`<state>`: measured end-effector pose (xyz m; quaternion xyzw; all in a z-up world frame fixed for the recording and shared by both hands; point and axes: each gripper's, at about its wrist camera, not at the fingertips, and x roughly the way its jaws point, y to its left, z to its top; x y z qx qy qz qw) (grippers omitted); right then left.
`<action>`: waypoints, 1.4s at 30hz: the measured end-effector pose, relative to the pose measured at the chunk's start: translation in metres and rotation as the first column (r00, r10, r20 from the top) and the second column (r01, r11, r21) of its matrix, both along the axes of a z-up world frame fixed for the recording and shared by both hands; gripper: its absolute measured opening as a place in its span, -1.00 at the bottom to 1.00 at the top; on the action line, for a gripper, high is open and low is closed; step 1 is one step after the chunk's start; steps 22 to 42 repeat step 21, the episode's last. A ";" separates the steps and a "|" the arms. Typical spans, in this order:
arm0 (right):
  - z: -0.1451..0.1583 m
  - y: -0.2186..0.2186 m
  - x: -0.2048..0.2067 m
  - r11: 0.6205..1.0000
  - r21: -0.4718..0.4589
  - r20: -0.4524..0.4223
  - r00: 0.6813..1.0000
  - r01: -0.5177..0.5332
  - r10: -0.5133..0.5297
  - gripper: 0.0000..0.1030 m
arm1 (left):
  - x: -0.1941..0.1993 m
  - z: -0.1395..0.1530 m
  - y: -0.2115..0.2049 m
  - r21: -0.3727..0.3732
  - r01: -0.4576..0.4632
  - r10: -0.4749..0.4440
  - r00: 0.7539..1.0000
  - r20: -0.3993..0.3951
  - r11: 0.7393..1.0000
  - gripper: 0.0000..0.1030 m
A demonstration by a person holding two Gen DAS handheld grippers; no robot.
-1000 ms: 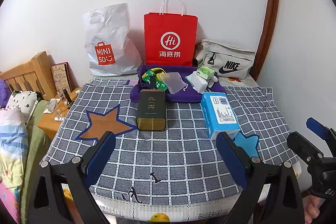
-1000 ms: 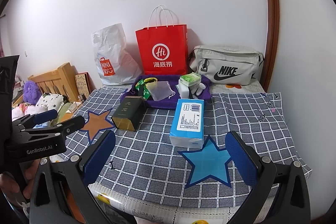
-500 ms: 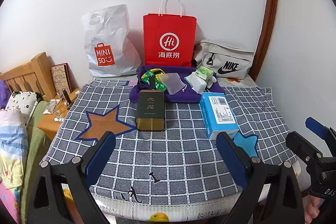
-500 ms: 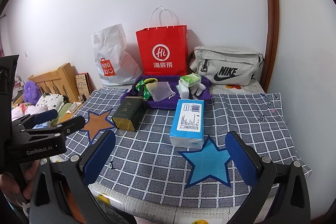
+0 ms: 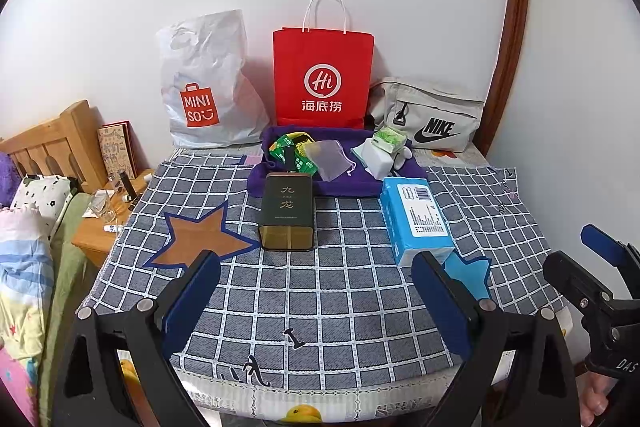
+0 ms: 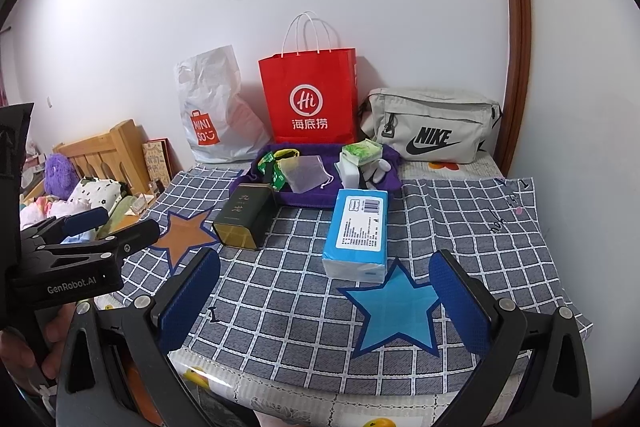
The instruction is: Organize soft objects
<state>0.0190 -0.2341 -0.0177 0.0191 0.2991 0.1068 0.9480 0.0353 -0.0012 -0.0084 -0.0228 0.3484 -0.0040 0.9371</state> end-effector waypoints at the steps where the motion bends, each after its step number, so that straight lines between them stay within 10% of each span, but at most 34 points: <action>1: 0.000 0.000 0.000 1.000 0.000 0.000 1.000 -0.001 0.001 0.99 | 0.001 0.001 0.000 0.000 0.001 -0.001 1.000 0.001 1.000 0.88; 42: -0.001 0.003 0.004 1.000 -0.001 -0.002 1.000 -0.019 0.019 0.99 | 0.001 0.009 0.001 -0.008 0.000 0.000 1.000 0.028 1.000 0.88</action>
